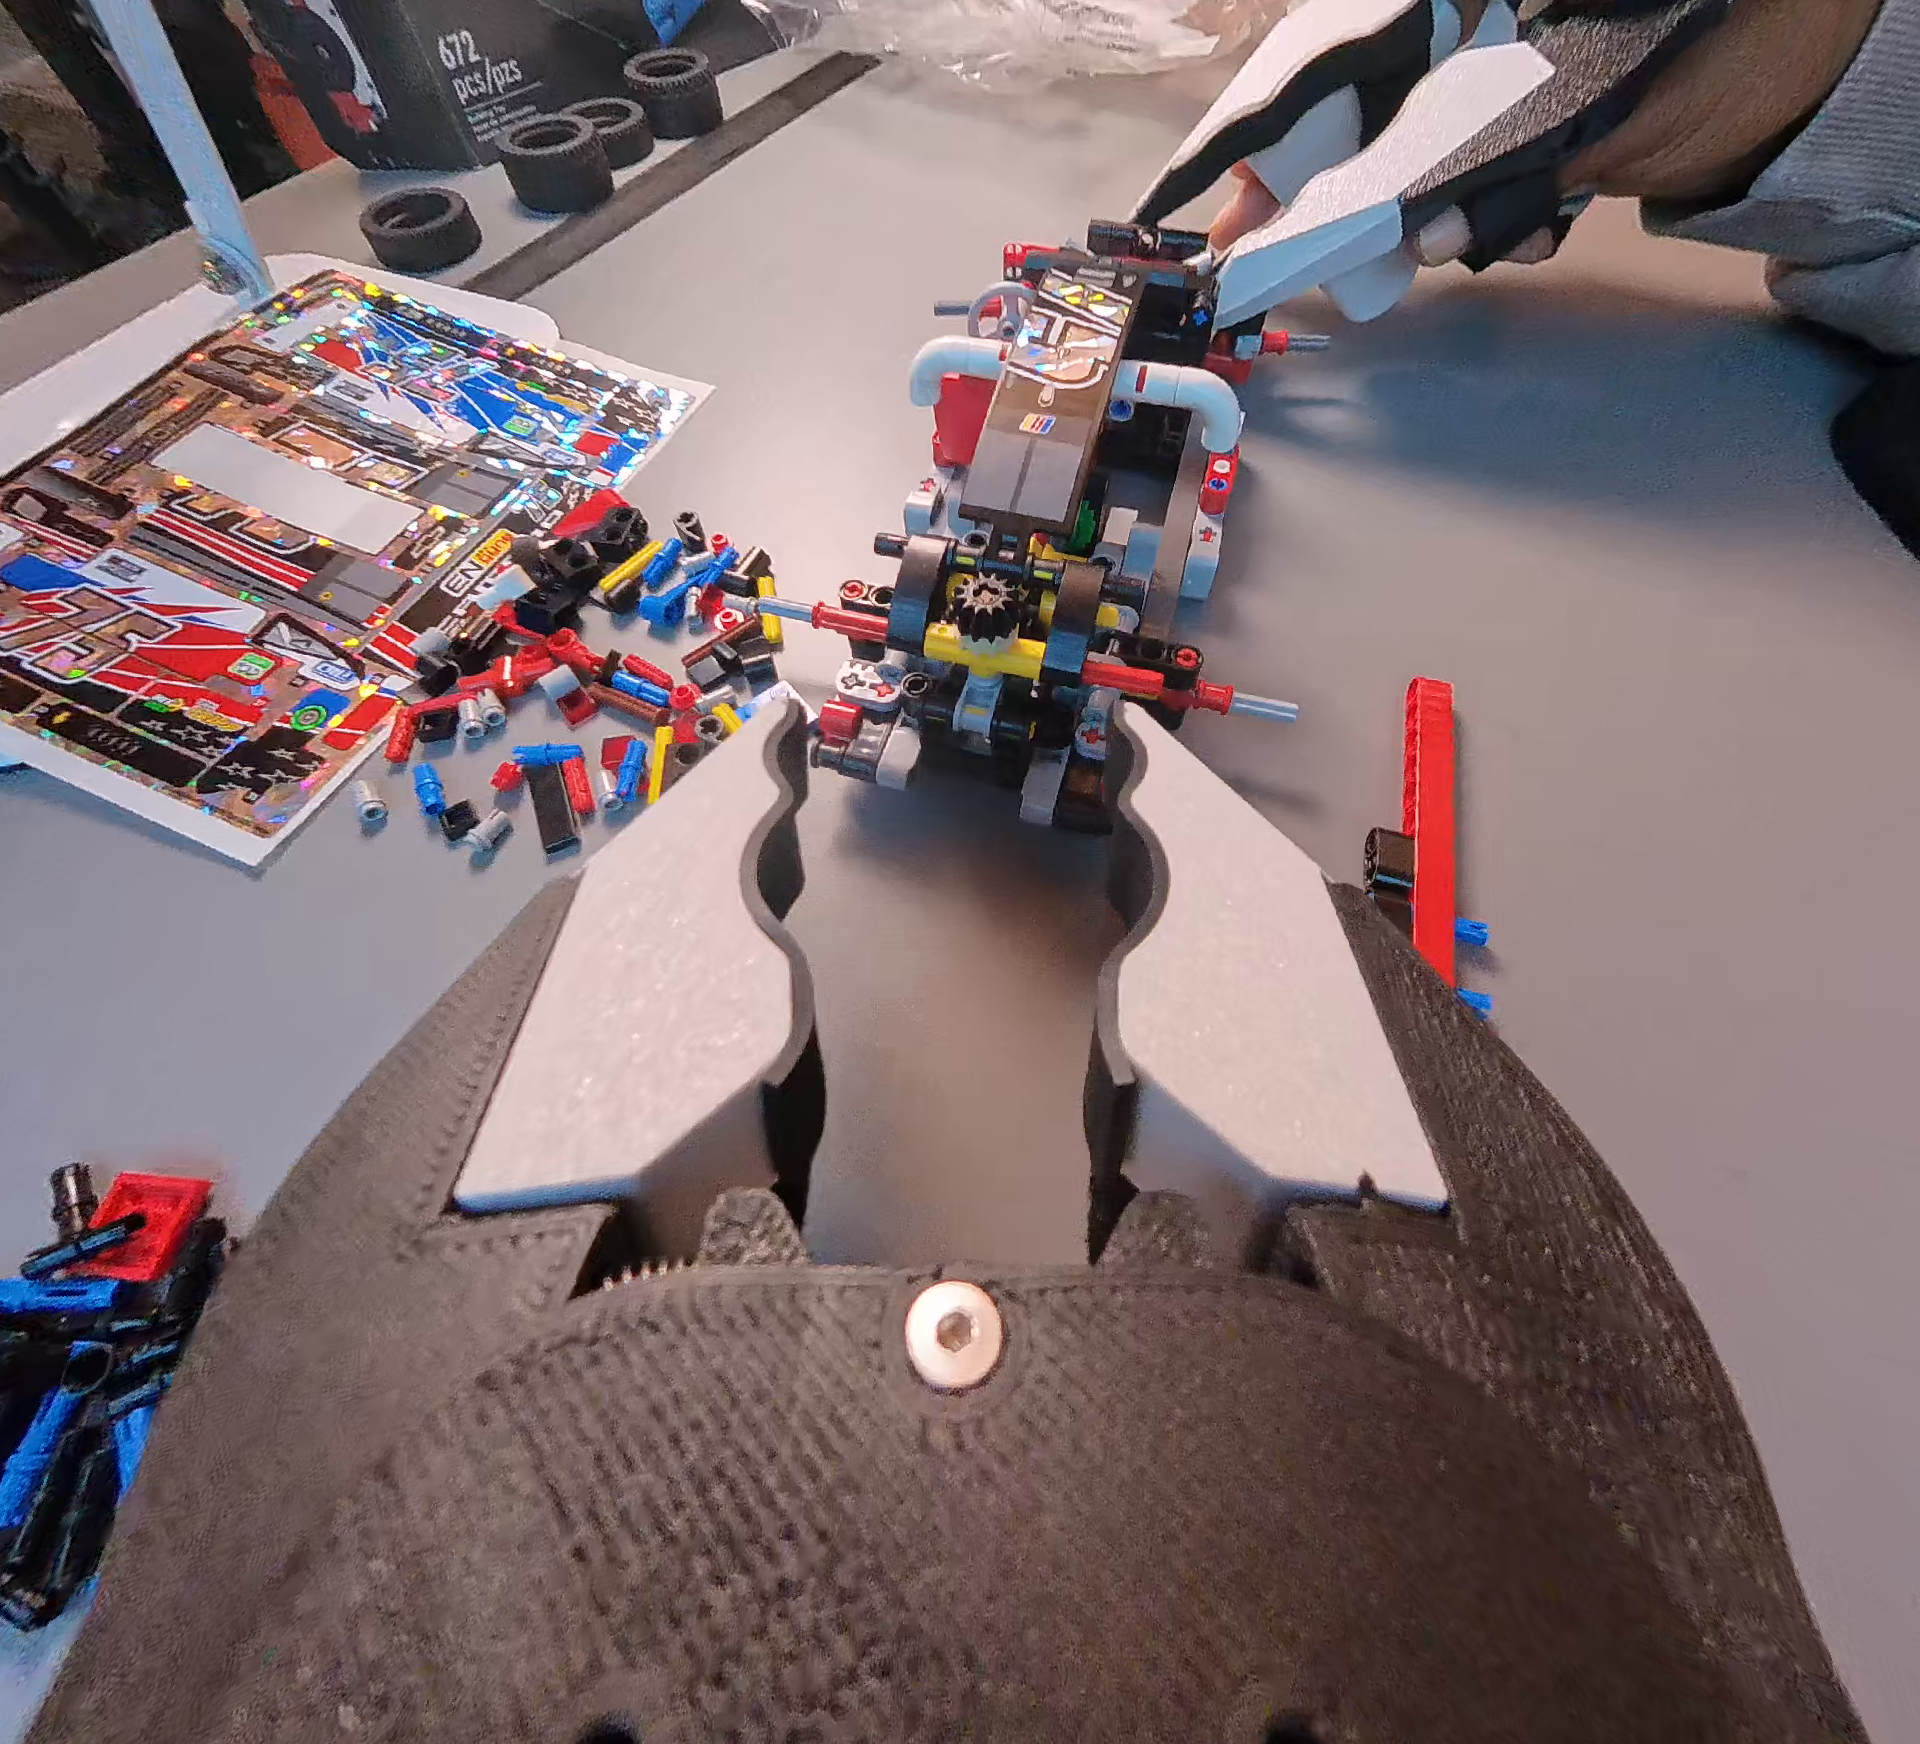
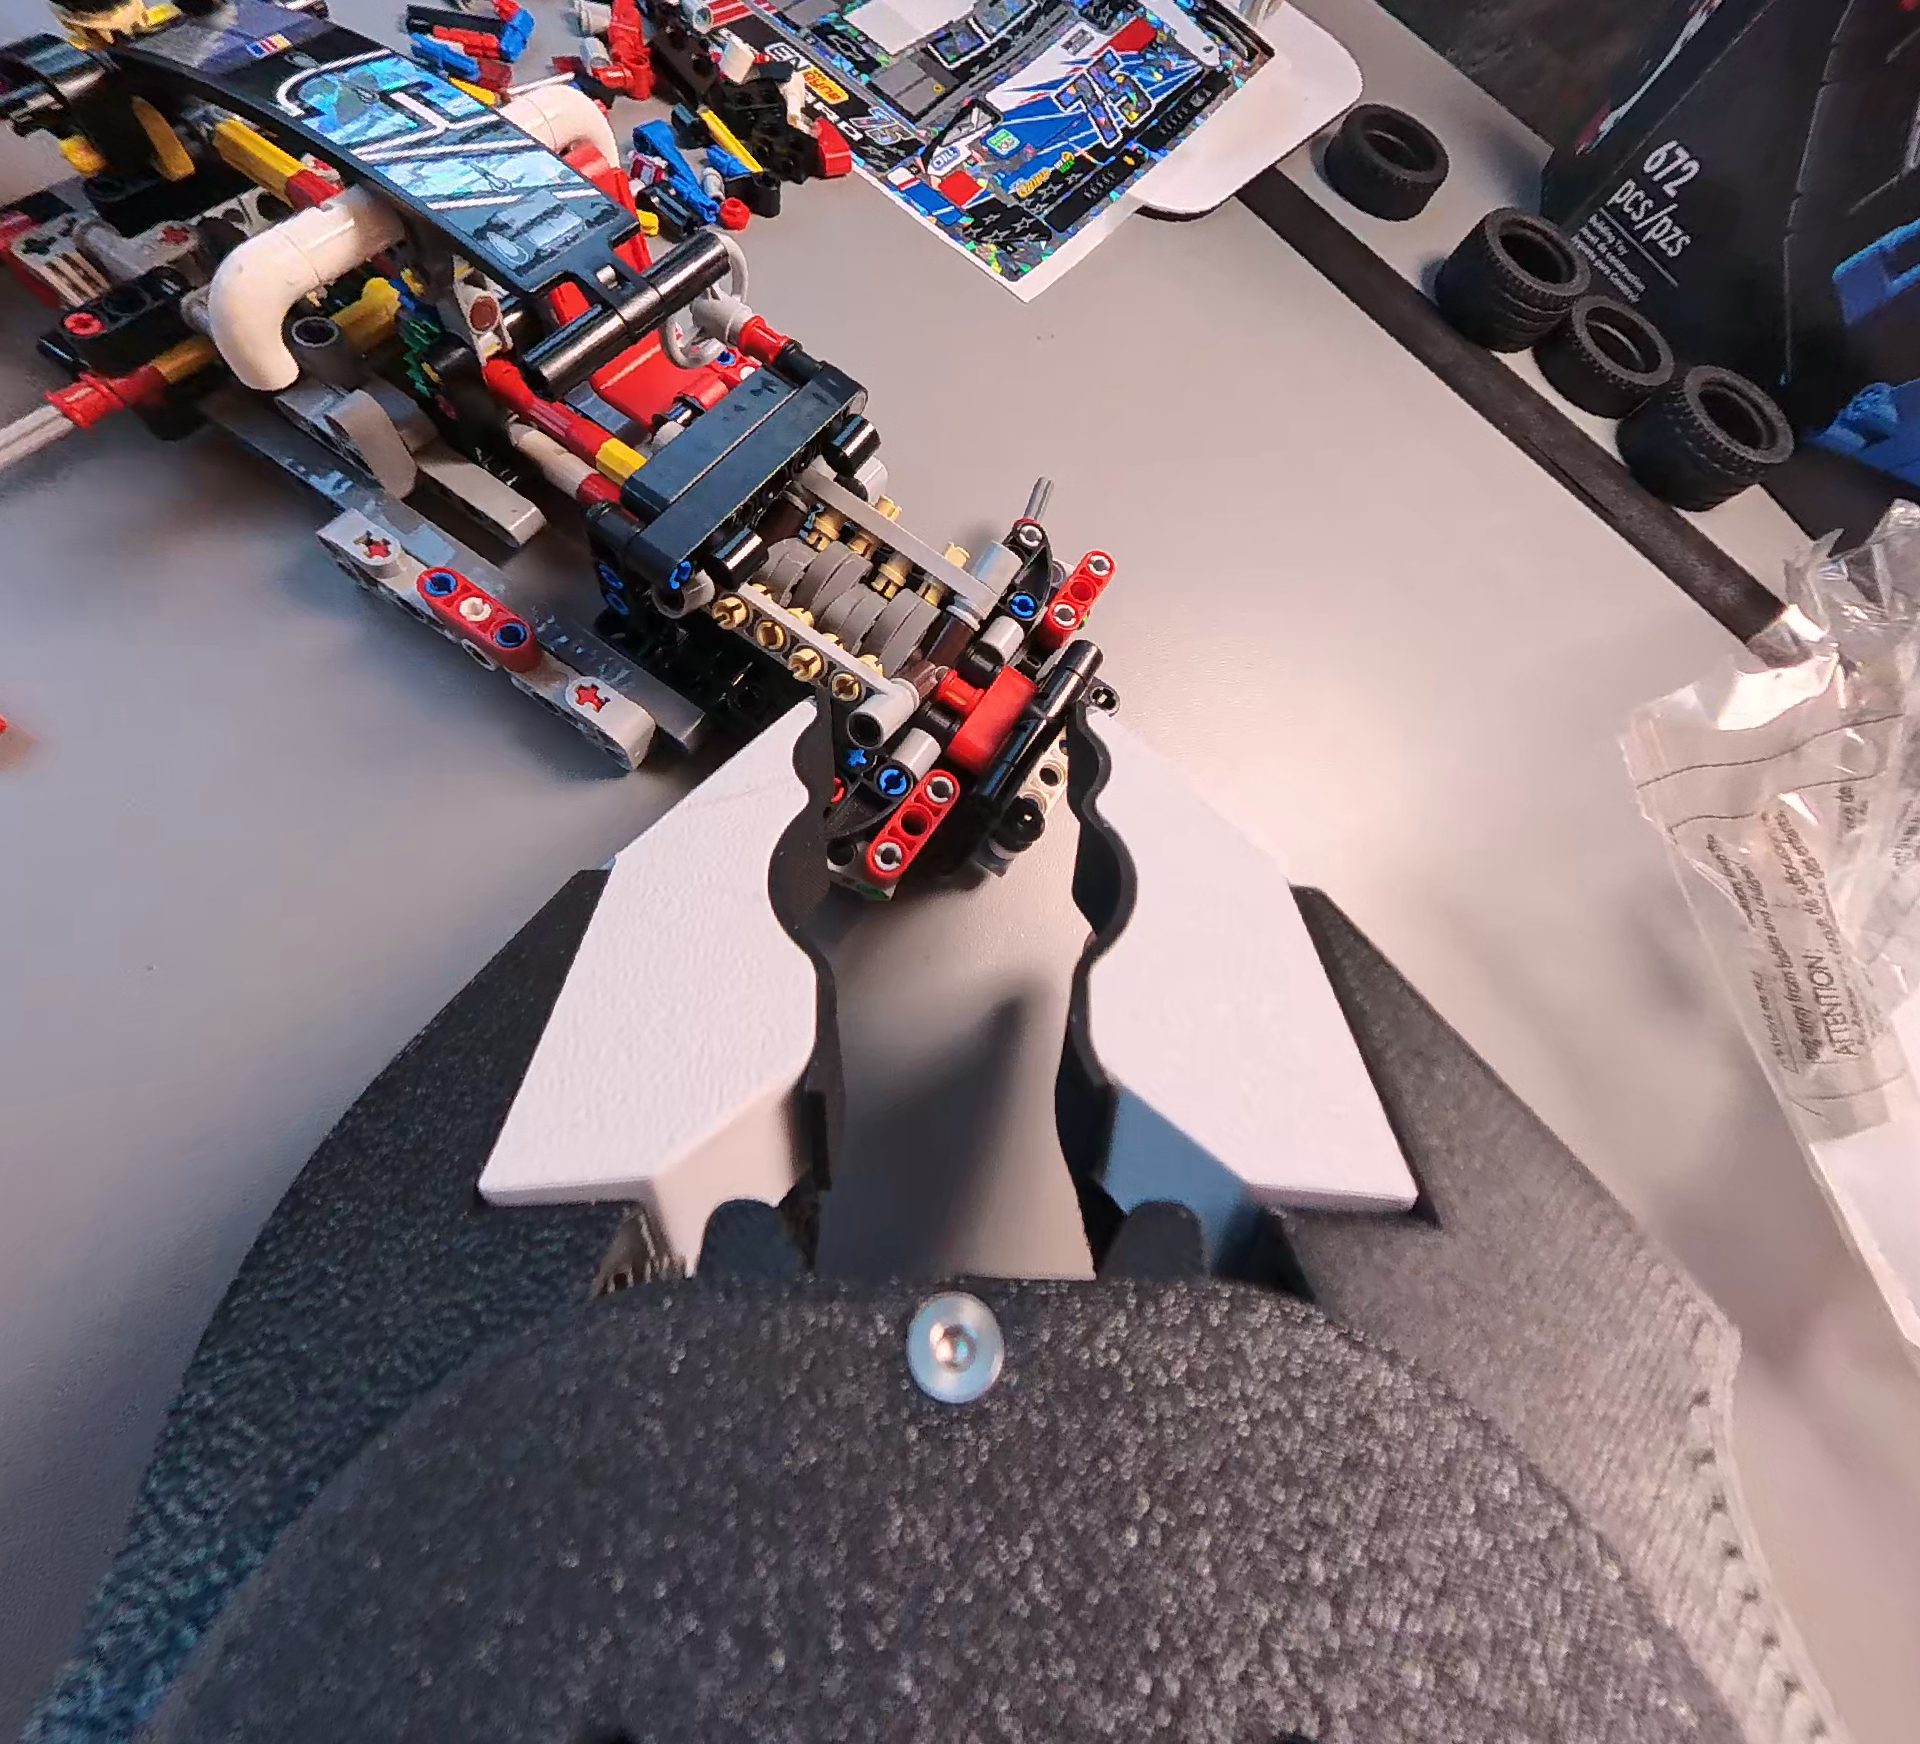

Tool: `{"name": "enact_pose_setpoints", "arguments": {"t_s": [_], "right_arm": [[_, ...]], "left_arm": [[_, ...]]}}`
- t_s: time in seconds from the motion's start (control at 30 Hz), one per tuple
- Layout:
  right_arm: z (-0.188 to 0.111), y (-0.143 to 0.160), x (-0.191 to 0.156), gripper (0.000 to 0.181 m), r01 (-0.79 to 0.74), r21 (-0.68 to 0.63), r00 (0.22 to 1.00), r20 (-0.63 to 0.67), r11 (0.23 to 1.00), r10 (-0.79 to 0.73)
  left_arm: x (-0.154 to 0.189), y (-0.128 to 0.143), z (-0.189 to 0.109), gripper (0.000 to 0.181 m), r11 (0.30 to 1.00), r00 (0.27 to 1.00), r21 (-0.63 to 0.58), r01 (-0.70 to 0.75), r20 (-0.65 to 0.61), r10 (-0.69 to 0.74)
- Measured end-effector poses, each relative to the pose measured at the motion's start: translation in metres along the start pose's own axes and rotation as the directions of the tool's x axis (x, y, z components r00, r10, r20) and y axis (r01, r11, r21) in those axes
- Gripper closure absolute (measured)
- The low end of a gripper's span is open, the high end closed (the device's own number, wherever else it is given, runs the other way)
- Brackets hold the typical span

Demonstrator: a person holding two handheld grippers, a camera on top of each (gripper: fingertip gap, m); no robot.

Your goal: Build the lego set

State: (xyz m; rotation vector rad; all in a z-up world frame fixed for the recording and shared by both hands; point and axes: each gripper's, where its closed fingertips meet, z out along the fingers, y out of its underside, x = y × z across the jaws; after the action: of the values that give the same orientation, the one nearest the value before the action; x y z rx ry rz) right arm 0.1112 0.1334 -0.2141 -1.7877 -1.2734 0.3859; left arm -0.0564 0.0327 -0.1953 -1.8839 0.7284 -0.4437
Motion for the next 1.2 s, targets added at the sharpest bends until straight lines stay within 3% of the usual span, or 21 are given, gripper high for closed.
{"name": "enact_pose_setpoints", "arguments": {"t_s": [0.2, 1.2], "right_arm": [[0.0, 0.001, 0.001, 0.14, -0.03, -0.004, 1.0, 0.0, 1.0, 0.03], [-0.002, 0.005, 0.003, 0.142, -0.077, -0.025, 0.997, -0.006, 0.997, 0.077]], "left_arm": [[-0.01, -0.016, -0.02, 0.117, 0.992, 0.997, 0.123, 0.014, 0.071, -0.023], [-0.006, -0.014, -0.023, 0.112, 0.992, 0.999, 0.123, 0.001, 0.052, -0.007]]}}
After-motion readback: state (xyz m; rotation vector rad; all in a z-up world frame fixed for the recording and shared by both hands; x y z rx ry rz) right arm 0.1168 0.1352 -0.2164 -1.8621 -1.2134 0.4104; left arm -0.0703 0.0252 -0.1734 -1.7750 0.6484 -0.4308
